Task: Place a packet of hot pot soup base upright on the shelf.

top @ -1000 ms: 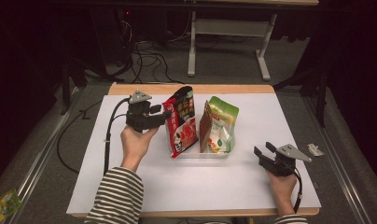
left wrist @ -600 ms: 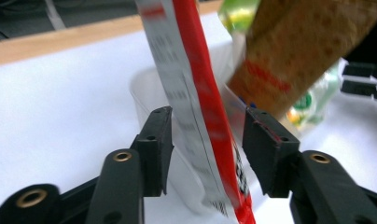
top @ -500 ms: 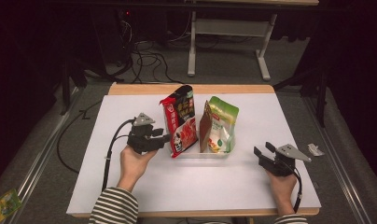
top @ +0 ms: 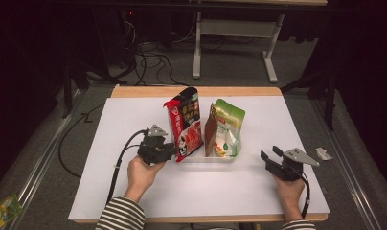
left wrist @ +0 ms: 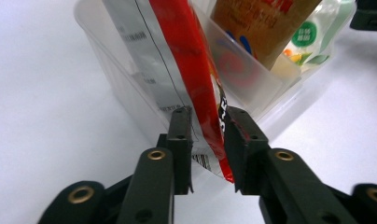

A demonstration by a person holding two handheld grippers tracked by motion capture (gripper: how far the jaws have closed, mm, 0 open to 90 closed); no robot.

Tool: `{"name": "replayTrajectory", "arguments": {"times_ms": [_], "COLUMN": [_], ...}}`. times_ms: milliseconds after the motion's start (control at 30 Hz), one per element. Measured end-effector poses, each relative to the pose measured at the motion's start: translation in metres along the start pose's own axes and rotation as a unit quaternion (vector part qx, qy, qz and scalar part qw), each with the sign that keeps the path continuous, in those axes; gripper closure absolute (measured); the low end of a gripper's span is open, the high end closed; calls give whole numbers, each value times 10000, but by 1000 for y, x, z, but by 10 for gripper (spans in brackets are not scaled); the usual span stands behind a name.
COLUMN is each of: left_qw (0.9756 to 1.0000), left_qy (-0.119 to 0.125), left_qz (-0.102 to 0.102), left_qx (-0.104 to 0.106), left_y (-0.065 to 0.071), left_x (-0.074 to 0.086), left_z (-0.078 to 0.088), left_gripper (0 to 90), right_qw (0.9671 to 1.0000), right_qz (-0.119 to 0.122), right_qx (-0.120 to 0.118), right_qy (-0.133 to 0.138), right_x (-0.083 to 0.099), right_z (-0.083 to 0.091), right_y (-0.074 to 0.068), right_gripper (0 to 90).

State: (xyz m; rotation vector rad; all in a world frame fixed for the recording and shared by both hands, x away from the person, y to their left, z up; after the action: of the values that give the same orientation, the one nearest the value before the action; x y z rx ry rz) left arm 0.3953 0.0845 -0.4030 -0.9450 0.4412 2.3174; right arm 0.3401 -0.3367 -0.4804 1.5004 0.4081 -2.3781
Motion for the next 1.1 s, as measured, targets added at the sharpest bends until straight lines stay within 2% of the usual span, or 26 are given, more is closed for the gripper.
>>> {"name": "replayTrajectory", "arguments": {"times_ms": [100, 233, 533, 733, 767, 800, 867, 933, 1100], "left_qw": [10000, 9998, 9994, 9993, 9993, 9983, 9975, 9988, 9993], "left_qy": [-11, -121, -231, -224, -256, -417, -578, -447, -353], "left_qz": [42, -55, -18, -12, -32, -141, -148, 17, 1], "left_qx": [32, -125, -276, -284, -288, -388, -382, -198, -145], "left_y": [0, 8, 5, 6, 7, 9, 8, 5, 3], "left_x": [-1, -5, -5, -4, -3, 1, 7, 11, 14], "left_z": [-1, -8, -13, -14, -15, -20, -26, -27, -24], "left_gripper": [769, 800, 837, 862, 867, 900, 900, 900, 882], "right_qw": [10000, 10000, 10000, 10000, 10000, 9999, 9999, 9999, 9999], "right_qz": [12, -3, 54, 46, 37, 64, 92, 70, 69], "right_qx": [9, 13, 19, 23, 23, 20, 23, 23, 21], "right_qy": [5, -24, -40, -59, -70, -86, -94, -88, -76], "right_x": [0, 0, 0, 0, 0, 0, -1, 0, 0], "right_z": [0, 0, 0, -1, -1, -1, -2, -2, -1], "right_y": [0, -1, -1, -1, -2, -1, -1, -1, -1], "right_gripper": [432, 432, 432, 433, 433, 432, 432, 431, 431]}}
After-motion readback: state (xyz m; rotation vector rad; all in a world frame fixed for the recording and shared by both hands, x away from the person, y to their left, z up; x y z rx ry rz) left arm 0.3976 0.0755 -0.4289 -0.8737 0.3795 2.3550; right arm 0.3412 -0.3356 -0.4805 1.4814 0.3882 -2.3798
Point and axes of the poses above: each handheld gripper's, and its own axes: z roughly backward along the jaws, x roughly out of its underside, y roughly to its right, the point moved 1 cm from there along -z, roughly forward along the jaws, and after that the axes turned 7 degrees about -x, right-handed, at the moved point
